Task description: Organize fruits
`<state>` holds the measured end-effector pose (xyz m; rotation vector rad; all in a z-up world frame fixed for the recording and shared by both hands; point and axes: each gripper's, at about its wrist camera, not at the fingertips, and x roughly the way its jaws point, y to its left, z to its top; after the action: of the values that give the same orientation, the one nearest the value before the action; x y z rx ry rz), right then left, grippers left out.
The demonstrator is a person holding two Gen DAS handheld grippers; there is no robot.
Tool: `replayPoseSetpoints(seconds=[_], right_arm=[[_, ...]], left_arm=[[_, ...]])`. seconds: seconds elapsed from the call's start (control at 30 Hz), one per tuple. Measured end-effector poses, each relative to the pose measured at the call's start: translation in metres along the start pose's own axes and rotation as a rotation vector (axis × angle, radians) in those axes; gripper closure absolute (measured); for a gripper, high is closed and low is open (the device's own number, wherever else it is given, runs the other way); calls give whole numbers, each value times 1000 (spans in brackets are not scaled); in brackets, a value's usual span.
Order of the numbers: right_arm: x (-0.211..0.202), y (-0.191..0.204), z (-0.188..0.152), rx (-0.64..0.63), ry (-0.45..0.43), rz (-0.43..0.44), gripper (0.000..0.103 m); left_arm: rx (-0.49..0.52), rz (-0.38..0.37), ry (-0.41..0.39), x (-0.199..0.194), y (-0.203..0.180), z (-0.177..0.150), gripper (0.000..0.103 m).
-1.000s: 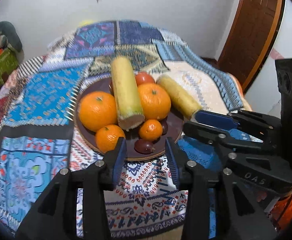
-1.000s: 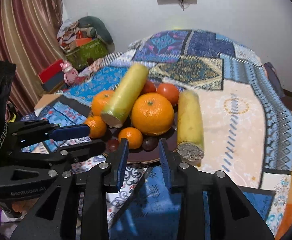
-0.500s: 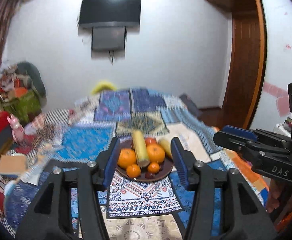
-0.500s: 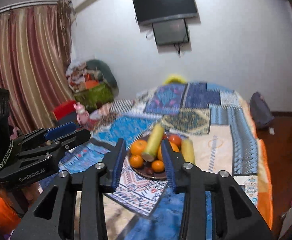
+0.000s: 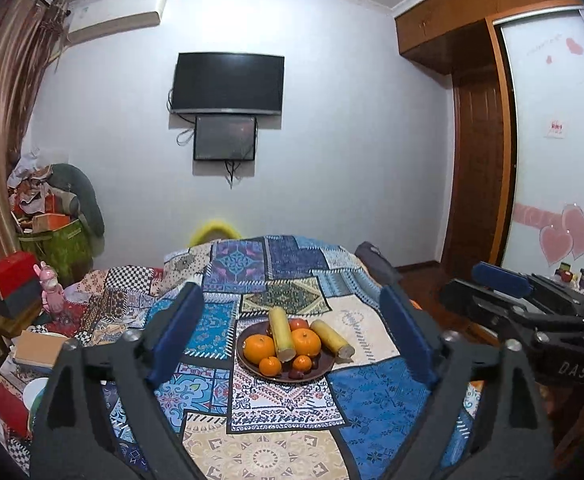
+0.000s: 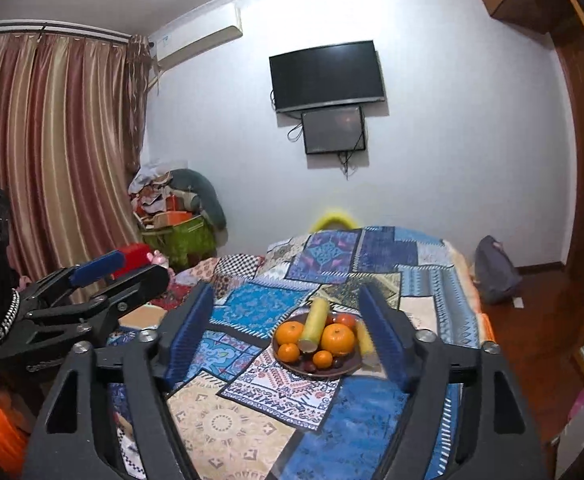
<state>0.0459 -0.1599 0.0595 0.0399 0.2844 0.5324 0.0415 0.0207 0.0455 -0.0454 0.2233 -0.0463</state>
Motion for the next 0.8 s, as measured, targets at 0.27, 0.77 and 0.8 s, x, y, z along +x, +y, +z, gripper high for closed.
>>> replayPoseSetpoints(seconds=[0.27,0.77,0.8], right_arm=[[-12,7,-1,-20,-52,-53,3],[-19,13,-3,-22,-74,-83,0],[-20,13,-2,-22,-76,-84,0]], left_arm=[[6,19,-20,-9,2,-2,0],[-2,29,-21,-17,5,-4,0],[-3,29,-22,-18,4,-4,0]])
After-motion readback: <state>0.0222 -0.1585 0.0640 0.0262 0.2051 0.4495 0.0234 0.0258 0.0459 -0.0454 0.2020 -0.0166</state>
